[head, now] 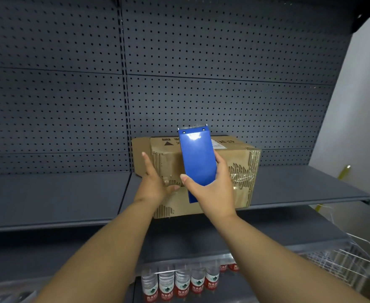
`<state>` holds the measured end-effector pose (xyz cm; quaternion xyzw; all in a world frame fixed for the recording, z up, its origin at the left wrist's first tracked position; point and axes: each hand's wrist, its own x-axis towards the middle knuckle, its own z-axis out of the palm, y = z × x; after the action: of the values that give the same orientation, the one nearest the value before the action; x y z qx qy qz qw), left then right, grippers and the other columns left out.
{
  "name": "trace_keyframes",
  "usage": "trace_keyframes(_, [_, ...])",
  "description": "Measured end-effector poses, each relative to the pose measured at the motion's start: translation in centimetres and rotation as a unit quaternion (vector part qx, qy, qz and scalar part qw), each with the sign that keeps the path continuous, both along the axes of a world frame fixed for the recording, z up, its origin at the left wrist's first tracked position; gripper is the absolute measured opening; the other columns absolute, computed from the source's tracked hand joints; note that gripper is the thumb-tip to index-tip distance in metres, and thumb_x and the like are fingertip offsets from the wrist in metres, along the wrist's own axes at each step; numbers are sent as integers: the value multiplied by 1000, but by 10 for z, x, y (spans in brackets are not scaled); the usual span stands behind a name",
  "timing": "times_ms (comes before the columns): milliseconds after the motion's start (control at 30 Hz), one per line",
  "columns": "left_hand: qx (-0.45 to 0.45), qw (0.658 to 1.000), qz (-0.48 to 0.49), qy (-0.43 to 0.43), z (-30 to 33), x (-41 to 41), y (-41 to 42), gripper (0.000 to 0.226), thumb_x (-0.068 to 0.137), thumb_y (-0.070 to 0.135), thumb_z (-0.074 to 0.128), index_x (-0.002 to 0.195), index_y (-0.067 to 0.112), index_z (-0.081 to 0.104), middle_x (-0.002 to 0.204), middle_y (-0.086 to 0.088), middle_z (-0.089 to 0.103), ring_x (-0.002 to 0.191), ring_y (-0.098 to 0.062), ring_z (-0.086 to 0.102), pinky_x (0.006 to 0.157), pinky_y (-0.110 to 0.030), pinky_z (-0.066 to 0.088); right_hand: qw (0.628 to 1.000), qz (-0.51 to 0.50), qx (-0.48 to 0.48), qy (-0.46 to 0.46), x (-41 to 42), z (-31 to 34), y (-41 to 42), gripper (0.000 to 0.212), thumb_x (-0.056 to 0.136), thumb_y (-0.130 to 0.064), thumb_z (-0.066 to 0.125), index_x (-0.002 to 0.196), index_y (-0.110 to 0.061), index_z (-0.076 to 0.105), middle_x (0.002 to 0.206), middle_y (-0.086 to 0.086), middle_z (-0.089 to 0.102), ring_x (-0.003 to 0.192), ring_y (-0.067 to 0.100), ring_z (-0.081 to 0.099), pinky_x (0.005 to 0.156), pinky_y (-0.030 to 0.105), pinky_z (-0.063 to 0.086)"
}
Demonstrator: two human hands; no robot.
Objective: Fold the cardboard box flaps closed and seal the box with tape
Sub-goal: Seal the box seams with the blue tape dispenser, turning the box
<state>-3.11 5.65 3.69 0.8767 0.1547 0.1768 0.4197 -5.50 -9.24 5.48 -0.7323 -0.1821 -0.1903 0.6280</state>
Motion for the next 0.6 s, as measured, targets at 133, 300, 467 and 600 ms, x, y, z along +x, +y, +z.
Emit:
trace_keyframes(133, [50, 997, 28, -46, 30, -1, 24, 107, 77, 58, 59, 147, 22, -13, 155, -12, 12, 141, -29, 18, 111, -47, 26, 1000, 17, 8, 3, -1, 5, -1, 81, 65, -30, 83, 133, -35, 39, 107, -39, 49, 100, -19, 50, 86, 22, 50])
trace_keyframes(300, [-72, 974, -76, -203, 113, -19, 18, 42, 99, 40, 33, 118, 16, 61, 124, 1, 60, 113, -10, 54, 98, -26, 36, 999, 50, -1, -10, -10, 10, 2, 82, 66, -29, 82, 133, -40, 36, 107, -46, 42, 100, -26, 44, 86, 17, 44])
trace_keyframes(467, [-157, 969, -184, -56, 158, -33, 2, 48, 96, 47, 36, 91, 11, 67, 84, -4, 68, 75, -15, 62, 74, -27, 48, 997, 74, -1, -29, -21, 20, 8, 82, 66, -30, 82, 132, -40, 36, 110, -42, 44, 104, -18, 47, 89, 21, 48])
trace_keyframes(600, [-150, 971, -181, -35, 173, -43, 3, 35, 93, 45, 46, 86, 14, 62, 71, 2, 65, 58, -10, 63, 57, -21, 49, 995, 91, 9, -42, -28, 28, 7, 84, 66, -28, 83, 135, -37, 35, 113, -43, 42, 103, -25, 43, 87, 14, 45])
